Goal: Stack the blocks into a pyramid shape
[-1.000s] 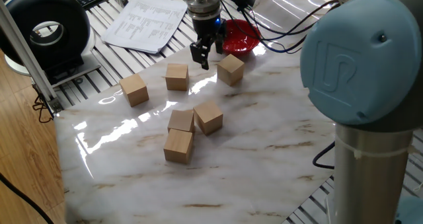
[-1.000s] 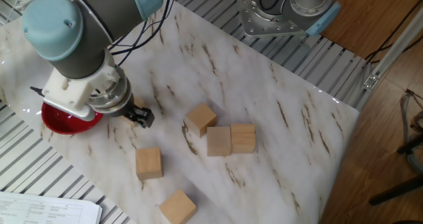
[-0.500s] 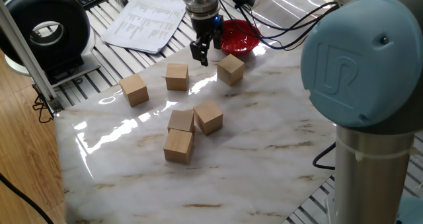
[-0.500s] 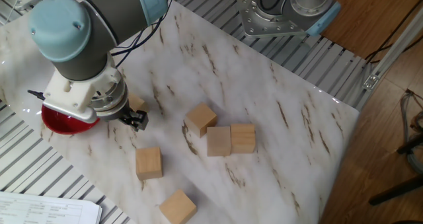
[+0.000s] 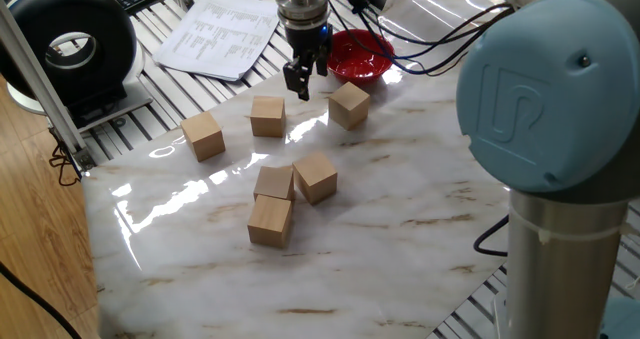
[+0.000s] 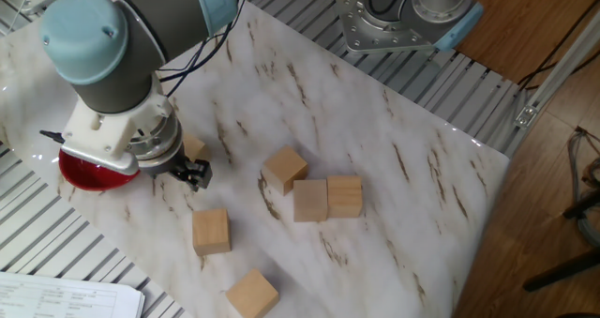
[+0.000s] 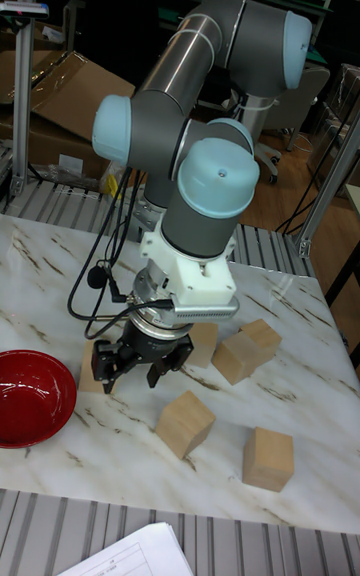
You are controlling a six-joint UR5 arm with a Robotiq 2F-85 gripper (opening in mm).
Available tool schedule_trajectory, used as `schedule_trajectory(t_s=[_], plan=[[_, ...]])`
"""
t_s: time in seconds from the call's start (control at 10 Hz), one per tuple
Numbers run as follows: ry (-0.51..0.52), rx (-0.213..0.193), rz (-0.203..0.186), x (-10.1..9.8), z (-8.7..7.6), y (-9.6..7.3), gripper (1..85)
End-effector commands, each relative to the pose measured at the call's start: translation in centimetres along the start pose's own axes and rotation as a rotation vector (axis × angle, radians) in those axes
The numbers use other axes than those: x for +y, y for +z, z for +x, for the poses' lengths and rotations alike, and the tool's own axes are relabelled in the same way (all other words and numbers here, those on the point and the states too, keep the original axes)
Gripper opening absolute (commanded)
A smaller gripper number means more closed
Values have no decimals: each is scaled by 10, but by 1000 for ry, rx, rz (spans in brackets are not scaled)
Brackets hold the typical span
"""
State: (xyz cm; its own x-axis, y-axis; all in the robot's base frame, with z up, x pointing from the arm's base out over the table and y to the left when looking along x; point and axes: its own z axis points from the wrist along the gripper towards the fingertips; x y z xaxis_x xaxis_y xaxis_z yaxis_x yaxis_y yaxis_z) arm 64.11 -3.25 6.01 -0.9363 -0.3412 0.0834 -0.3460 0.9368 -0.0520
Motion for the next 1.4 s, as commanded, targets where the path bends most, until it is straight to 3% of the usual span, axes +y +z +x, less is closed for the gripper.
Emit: schedule_trajectory(t_s=[0.0,0.1,0.2,0.3,0.4,0.5,0.6,0.7,0.8,0.9,1.0,1.1,1.2,1.3], plan=[[54,0,13,-4,0,-1,470],[69,0,42,-12,1,-1,360],[85,5,55,-15,2,-1,320],[140,-5,54,-15,0,-1,163],[194,-70,39,-13,-17,-2,13],[196,-83,6,-5,-21,-2,13],[193,-91,8,-5,-23,-2,13],[217,-138,9,-7,-35,-3,13],[264,-202,-18,-3,-52,-6,10],[287,-254,8,-13,-64,-9,10],[312,-266,43,-23,-65,-10,10],[345,-278,21,-19,-69,-11,10],[323,-311,32,-22,-77,-13,10],[347,-316,2,-16,-79,-14,10]])
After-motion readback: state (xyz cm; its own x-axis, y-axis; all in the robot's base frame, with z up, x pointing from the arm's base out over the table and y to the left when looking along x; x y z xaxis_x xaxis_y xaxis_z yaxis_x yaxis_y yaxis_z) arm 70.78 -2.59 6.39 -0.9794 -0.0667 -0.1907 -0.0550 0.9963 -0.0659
